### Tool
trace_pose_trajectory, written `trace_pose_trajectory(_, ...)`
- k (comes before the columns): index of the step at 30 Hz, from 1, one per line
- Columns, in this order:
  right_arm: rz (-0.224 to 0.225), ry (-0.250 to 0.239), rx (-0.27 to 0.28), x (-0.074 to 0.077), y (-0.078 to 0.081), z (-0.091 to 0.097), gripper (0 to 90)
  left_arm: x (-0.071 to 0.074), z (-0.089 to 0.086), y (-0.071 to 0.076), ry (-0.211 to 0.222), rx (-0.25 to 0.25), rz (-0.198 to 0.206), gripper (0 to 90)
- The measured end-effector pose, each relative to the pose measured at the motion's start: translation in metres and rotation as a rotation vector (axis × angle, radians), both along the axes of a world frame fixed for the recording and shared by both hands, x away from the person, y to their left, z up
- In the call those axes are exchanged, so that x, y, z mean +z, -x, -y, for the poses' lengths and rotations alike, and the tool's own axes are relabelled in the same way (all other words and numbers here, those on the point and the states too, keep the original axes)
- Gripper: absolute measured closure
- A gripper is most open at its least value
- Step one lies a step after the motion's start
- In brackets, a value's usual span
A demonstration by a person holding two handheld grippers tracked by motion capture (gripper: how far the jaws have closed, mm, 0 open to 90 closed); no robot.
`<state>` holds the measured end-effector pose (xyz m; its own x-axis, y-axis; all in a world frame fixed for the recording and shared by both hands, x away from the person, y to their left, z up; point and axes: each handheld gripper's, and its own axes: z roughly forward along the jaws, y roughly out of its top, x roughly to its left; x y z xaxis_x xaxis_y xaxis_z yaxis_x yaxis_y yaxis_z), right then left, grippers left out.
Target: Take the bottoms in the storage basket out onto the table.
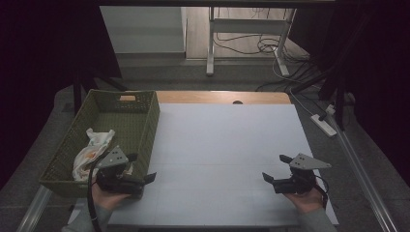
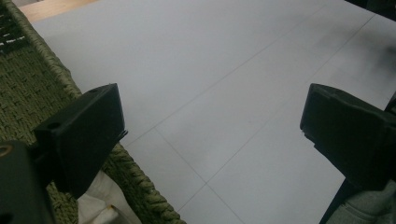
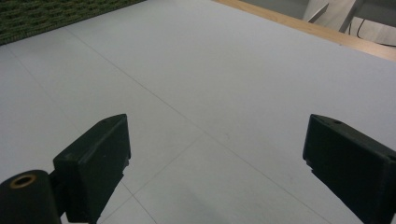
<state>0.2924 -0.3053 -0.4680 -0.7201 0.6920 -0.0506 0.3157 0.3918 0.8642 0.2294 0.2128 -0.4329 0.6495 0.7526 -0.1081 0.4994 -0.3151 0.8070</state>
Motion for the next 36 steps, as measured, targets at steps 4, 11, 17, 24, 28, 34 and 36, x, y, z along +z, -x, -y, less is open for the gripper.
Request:
trace_pose_trajectory(4,-0.017,0.007,0.002,-0.0023,-0.0011,-0.0002,7.8,-0.0009,0.0001,-0.0013,0.003,0.001,-0.005,6.2)
trace_pose_trajectory(11,-0.030,0.003,0.001,-0.0046,-0.0031,0.0008,7.8,-0.0004,-0.0008,-0.0037,0.010,-0.002,-0.009,6.2)
trace_pose_trajectory(17,-0.045,-0.003,0.002,-0.0077,-0.0055,0.0023,7.8,0.0007,-0.0015,-0.0064,0.015,0.004,-0.010,6.3)
trace_pose_trajectory(24,-0.046,-0.026,-0.004,-0.0063,-0.0047,0.0063,7.9,0.0030,-0.0023,-0.0070,0.022,0.002,0.002,6.5)
trace_pose_trajectory(28,-0.047,-0.019,0.000,-0.0070,-0.0058,0.0045,7.9,0.0026,-0.0033,-0.0066,0.025,0.001,0.002,6.6)
trace_pose_trajectory(34,-0.051,-0.012,0.014,-0.0073,-0.0081,-0.0013,7.9,0.0036,-0.0054,-0.0021,0.019,0.000,0.010,6.8)
trace_pose_trajectory(36,-0.048,-0.007,0.018,-0.0070,-0.0081,-0.0030,7.9,0.0043,-0.0060,-0.0017,0.020,0.000,0.010,6.9)
